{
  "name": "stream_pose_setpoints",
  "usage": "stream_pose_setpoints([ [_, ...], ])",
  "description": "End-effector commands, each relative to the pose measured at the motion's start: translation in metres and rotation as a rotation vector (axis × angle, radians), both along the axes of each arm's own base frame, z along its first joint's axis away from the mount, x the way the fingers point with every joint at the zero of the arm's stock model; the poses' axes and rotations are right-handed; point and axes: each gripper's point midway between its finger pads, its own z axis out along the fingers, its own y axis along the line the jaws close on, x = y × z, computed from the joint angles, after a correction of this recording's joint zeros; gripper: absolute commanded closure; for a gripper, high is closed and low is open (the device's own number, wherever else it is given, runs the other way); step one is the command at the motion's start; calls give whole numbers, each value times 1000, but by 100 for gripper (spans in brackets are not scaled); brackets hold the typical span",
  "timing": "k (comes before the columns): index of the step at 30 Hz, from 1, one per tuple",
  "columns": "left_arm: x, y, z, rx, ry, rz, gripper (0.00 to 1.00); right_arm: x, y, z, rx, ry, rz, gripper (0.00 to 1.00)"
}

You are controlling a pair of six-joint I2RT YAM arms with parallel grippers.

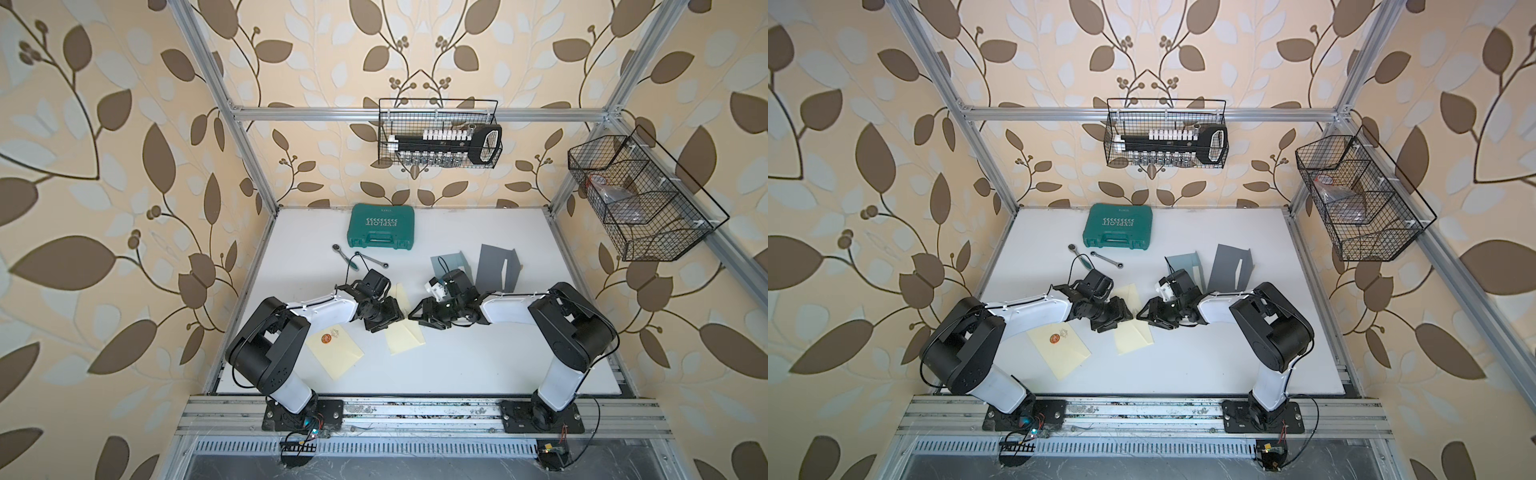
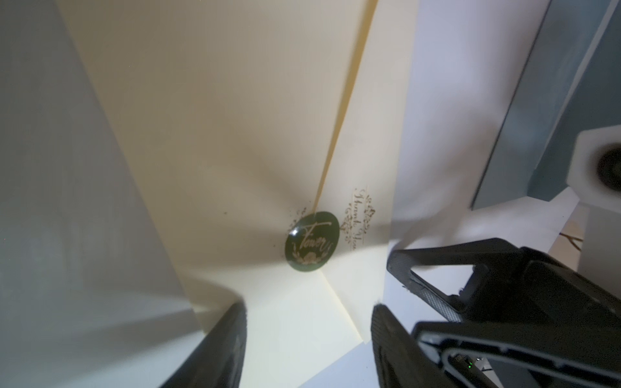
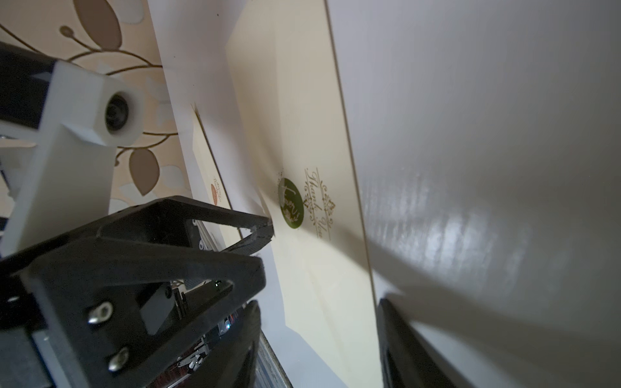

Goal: Open the envelope
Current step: Pick up the envelope from the center of the board.

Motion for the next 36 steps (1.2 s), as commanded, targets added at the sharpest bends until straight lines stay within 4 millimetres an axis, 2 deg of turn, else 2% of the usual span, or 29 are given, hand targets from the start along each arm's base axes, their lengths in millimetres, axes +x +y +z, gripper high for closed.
stream_pose_setpoints([
  [1,-4,5,-5,22,24,32,41,-9,1,-8,12,40,4,45],
  [7,-4,6,-2,26,19,38,42,-9,2,-4,25,32,3,45],
  [15,-4,6,14,1,-26,19,43,-9,-2,-7,2,36,-11,44],
  [25,-22,-5,24,-97,6,-34,41,-11,-5,-11,-23,47,-13,43],
  [31,-35,-7,20,-112,38,-61,41,-12,-6,-11,-31,52,-15,43],
  [32,-35,-8,30,-128,10,-65,41,-12,-7,-10,-31,50,-15,43],
  [36,-42,-9,36,-139,-3,-74,40,-18,-13,-8,-62,37,-17,42],
])
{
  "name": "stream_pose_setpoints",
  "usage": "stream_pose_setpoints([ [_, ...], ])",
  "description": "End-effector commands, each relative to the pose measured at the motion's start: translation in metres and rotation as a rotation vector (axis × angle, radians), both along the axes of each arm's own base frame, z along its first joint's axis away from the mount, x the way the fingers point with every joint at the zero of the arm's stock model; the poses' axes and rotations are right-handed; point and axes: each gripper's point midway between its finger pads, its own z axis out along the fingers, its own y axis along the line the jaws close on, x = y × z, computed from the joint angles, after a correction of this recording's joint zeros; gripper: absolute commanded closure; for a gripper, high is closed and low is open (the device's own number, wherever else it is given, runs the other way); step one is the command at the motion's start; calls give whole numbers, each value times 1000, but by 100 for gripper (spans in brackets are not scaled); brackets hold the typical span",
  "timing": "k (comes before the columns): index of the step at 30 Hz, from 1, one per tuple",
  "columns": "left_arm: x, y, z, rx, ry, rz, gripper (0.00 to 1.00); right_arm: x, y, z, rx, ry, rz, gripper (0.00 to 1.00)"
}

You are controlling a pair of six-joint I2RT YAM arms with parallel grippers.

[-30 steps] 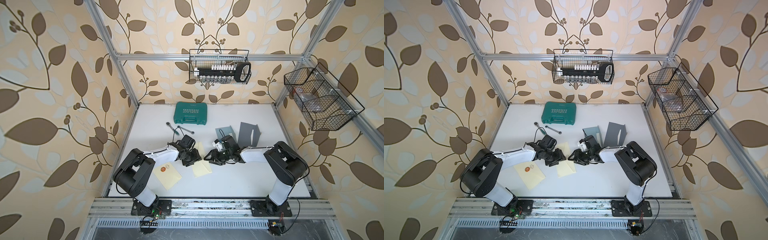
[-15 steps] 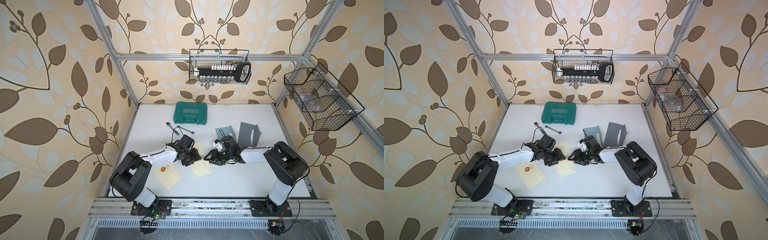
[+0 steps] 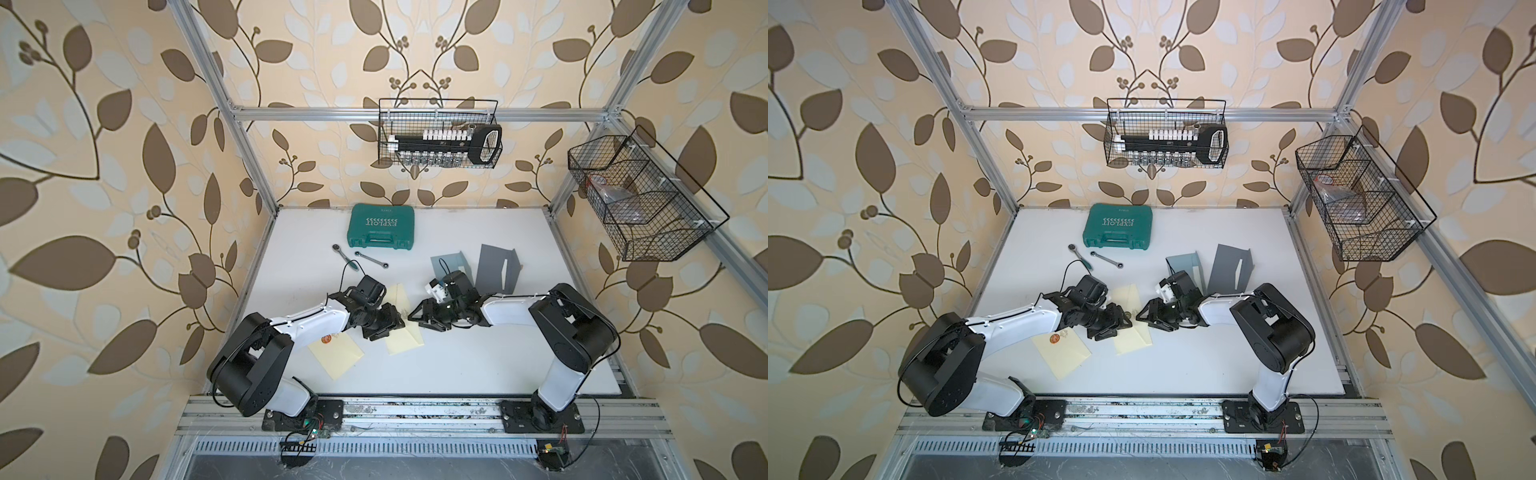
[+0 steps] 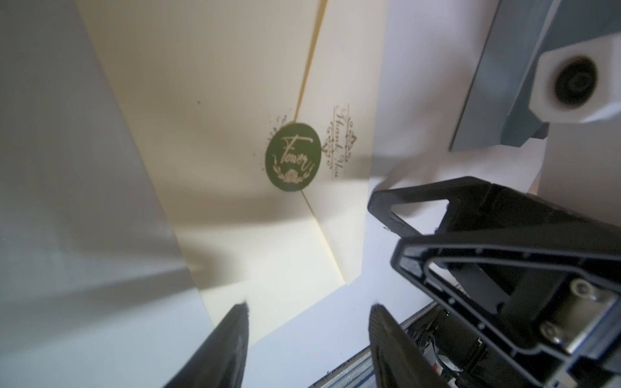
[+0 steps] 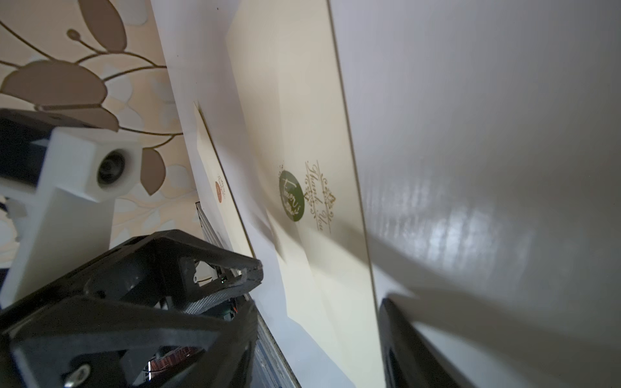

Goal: Open the envelope
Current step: Pick up the envelope from the center of the board.

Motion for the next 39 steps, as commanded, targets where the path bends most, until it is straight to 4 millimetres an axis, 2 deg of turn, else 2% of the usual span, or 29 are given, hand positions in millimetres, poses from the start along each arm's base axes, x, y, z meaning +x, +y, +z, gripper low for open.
stream_pose_setpoints([
  [1,-8,-5,15,-40,-23,-25,40,-14,-11,-8,-68,17,1,42],
  [8,-24,-10,15,-48,-11,-41,40,-28,-16,-12,-85,28,11,41],
  [18,-40,-12,0,-12,25,-67,39,-30,-15,-14,-91,37,14,40],
  [28,-47,-9,-12,13,52,-88,39,-30,-13,-20,-94,54,21,40],
  [39,-52,1,-33,79,84,-86,40,-30,-13,-26,-101,69,18,40],
])
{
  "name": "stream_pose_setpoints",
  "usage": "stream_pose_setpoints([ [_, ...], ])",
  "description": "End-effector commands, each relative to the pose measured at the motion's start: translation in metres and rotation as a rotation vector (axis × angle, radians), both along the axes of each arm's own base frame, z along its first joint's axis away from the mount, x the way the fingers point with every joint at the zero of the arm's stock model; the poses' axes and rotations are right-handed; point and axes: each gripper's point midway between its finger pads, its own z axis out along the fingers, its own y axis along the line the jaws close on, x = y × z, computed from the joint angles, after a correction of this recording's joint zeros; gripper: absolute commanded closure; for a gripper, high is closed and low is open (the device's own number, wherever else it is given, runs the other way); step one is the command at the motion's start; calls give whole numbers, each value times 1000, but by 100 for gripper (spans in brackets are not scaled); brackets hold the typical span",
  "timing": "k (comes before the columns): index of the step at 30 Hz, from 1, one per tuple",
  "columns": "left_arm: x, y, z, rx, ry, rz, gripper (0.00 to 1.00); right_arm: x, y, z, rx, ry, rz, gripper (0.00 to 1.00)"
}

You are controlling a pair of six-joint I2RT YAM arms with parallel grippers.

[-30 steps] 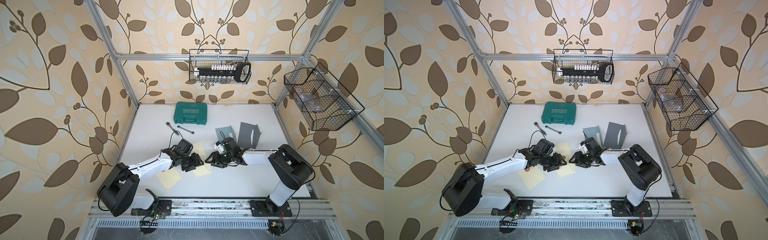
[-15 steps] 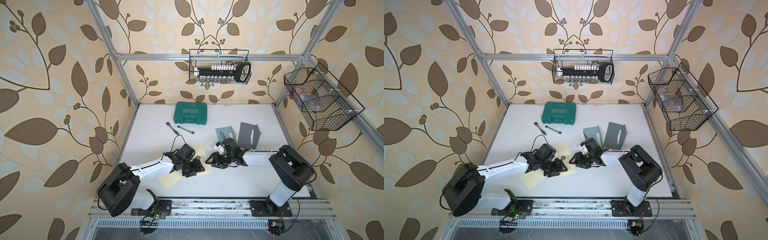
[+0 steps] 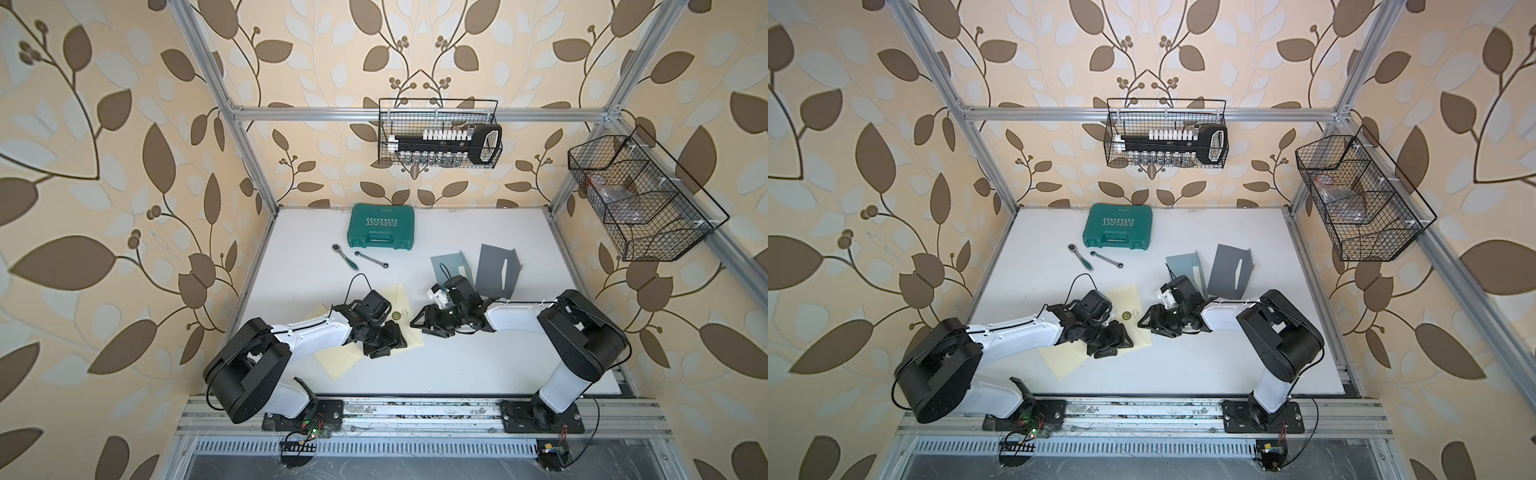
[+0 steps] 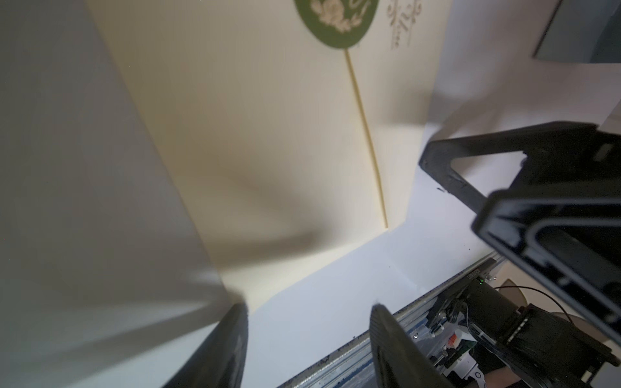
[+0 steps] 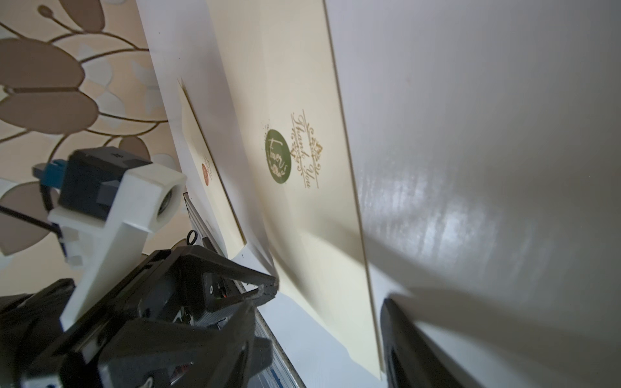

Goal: Open the envelope
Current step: Pick up the envelope from the center of the board.

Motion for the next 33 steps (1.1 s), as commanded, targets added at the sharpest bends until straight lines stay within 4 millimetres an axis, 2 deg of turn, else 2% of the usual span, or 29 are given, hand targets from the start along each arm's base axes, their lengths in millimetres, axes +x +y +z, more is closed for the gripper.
stream_pose_setpoints([
  [1,-5,8,-11,44,-7,-14,40,-10,-9,-25,-75,63,-4,40],
  [7,-9,15,-20,82,9,-7,41,-11,-7,-28,-67,75,-3,40],
  [12,-8,14,-20,79,2,-13,41,-11,-1,-25,-28,74,10,41],
  [14,-10,17,-27,103,24,-15,41,-10,-1,-24,-22,70,12,41],
  [20,-9,17,-26,108,18,-15,41,-10,6,-20,23,67,26,45],
  [33,-6,16,-24,103,13,-11,41,-10,13,-19,69,76,39,65],
])
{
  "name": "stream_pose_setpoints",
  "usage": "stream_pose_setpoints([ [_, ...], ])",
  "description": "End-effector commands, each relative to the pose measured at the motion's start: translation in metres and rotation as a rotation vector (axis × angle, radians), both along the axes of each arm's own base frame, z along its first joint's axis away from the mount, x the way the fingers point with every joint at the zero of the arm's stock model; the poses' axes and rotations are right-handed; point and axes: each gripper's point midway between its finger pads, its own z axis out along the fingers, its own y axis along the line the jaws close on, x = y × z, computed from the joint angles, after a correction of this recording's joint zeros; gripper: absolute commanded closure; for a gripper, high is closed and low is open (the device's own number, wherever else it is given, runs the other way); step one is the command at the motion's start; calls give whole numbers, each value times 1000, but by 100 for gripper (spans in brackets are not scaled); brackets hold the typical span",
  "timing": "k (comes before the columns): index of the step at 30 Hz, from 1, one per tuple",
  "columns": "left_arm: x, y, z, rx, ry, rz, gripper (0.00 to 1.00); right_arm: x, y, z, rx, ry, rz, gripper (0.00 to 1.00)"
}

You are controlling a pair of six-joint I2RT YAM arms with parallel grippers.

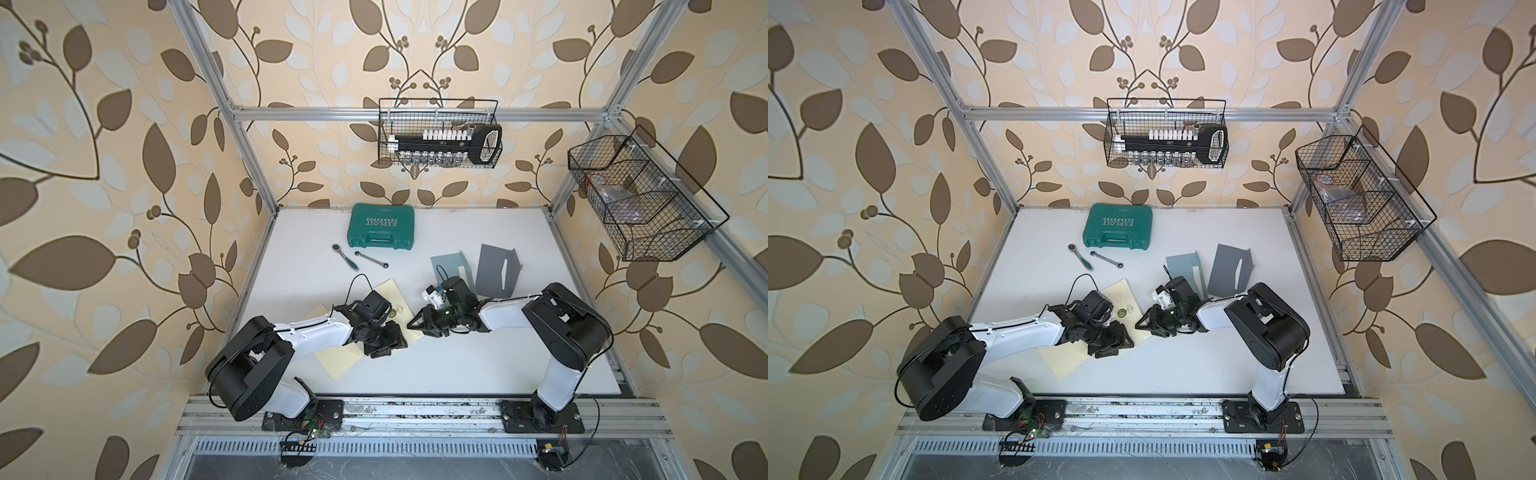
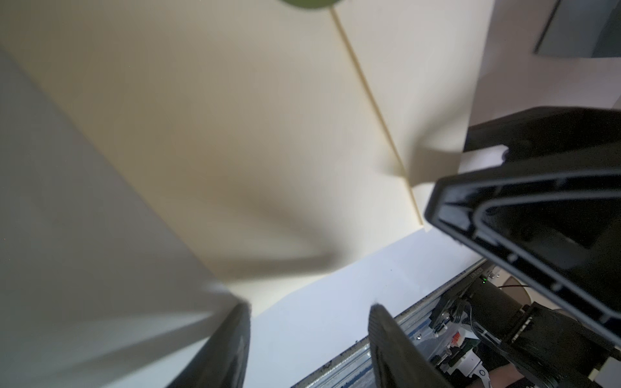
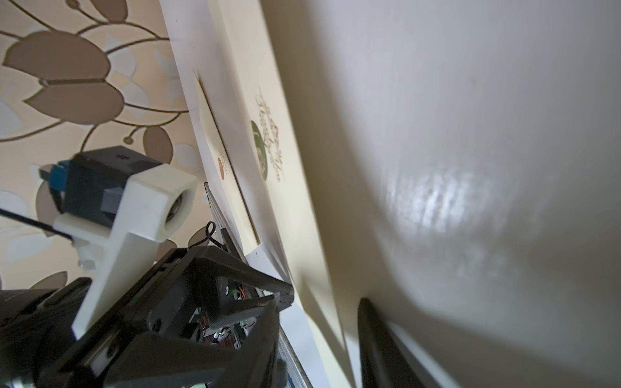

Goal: Open the envelope
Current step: Pick up the envelope from the center of the board.

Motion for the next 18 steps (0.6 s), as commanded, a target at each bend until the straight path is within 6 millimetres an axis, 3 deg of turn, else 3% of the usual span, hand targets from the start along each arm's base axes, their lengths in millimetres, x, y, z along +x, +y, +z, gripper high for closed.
stream_pose_setpoints([
  [1,-8,18,-21,108,24,5,40,-10,-3,-13,-22,37,11,67],
  [6,-6,18,-19,109,17,16,40,-9,-3,-9,-14,17,10,80],
  [10,2,17,1,84,-53,34,38,-7,-6,-4,-26,-11,9,93],
  [14,12,21,22,83,-131,64,34,-7,-8,1,-35,-38,12,97],
  [18,21,38,43,127,-230,123,31,-5,-10,14,-35,-87,12,98],
])
